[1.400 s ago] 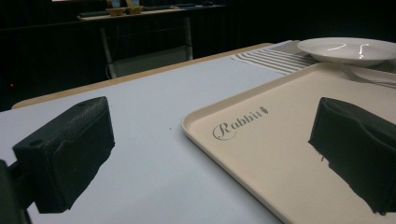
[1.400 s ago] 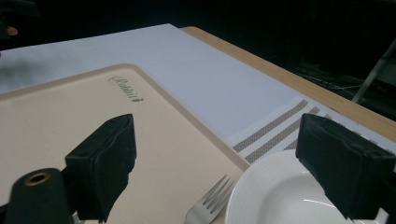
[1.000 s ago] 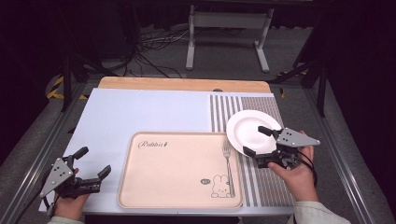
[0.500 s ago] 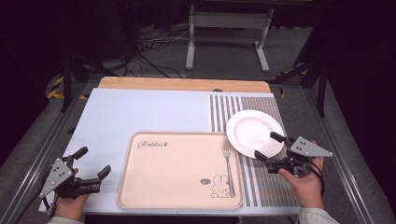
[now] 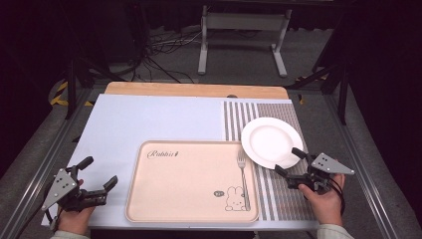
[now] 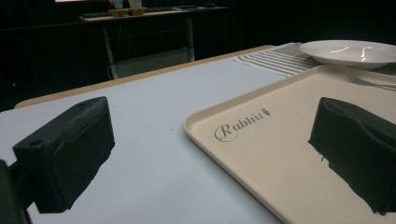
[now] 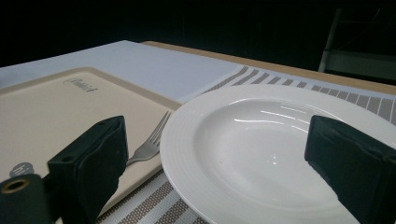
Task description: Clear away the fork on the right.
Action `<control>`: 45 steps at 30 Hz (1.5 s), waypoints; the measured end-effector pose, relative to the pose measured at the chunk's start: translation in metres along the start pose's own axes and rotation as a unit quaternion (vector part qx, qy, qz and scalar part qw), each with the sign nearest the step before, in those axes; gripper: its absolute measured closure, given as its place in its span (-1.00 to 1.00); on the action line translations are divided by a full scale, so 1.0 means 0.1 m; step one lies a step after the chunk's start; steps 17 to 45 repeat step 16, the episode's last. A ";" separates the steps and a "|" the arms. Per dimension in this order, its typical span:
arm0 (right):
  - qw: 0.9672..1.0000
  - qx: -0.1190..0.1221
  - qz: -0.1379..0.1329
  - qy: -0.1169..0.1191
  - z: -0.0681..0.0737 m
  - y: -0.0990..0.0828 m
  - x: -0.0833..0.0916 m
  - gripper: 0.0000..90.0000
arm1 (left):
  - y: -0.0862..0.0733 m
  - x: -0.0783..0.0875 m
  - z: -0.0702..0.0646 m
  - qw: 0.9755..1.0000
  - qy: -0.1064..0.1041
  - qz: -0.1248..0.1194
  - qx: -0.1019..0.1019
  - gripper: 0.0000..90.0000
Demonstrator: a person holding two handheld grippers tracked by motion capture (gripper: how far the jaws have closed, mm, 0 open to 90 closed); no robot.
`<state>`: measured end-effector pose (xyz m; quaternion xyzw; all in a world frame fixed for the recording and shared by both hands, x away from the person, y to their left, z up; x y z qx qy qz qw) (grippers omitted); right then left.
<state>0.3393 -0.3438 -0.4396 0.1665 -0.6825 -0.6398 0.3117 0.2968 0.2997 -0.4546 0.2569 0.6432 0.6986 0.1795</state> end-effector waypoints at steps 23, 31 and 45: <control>0.999 -0.007 0.042 -0.010 0.00 -0.14 -0.01 -0.86 | -0.01 0.00 0.04 1.000 -0.002 -0.005 0.010 -0.99; 0.999 -0.007 0.042 -0.010 0.00 -0.14 -0.01 -0.86 | -0.01 0.00 0.04 1.000 -0.002 -0.005 0.010 -0.99; 0.999 -0.007 0.042 -0.010 0.00 -0.14 -0.01 -0.86 | -0.01 0.00 0.04 1.000 -0.002 -0.005 0.010 -0.99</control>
Point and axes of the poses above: each handheld gripper's, and its own axes: x roughly backward along the jaws, y roughly out of its top, z roughly to its left, the point moved 1 cm from there along -x, roughly forward along the jaws, and after that the axes turned 2 degrees about -z, right-handed, at the moved point
